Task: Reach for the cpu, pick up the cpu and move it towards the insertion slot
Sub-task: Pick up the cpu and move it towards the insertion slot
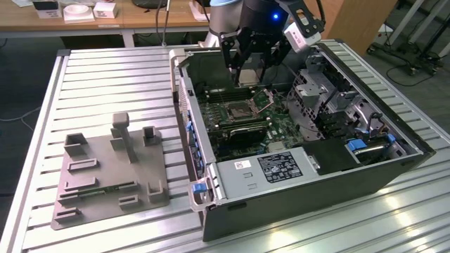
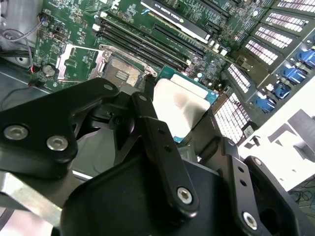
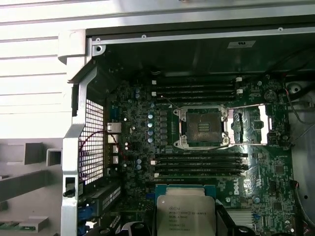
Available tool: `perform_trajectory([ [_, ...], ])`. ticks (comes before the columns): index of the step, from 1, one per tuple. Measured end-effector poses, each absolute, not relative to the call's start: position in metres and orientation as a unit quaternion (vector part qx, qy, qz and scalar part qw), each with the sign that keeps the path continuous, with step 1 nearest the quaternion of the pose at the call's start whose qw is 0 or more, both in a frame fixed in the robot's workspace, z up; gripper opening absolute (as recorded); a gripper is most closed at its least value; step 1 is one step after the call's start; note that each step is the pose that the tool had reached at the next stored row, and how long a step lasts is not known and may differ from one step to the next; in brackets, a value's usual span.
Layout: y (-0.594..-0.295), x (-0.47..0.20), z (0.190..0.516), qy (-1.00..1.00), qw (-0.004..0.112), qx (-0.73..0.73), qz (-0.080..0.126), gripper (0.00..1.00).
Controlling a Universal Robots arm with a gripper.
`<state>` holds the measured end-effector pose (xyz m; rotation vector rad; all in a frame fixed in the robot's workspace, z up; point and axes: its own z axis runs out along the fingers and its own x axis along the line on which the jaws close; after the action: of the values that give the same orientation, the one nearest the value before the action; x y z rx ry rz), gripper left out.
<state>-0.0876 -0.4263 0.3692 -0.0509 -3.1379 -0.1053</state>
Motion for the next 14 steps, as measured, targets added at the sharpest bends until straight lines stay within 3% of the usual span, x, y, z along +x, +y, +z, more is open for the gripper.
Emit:
perform_trajectory([
  [14,-0.4217,-0.0877,0.3690,-0.999,0.001,-0.016,-0.033,0.55],
])
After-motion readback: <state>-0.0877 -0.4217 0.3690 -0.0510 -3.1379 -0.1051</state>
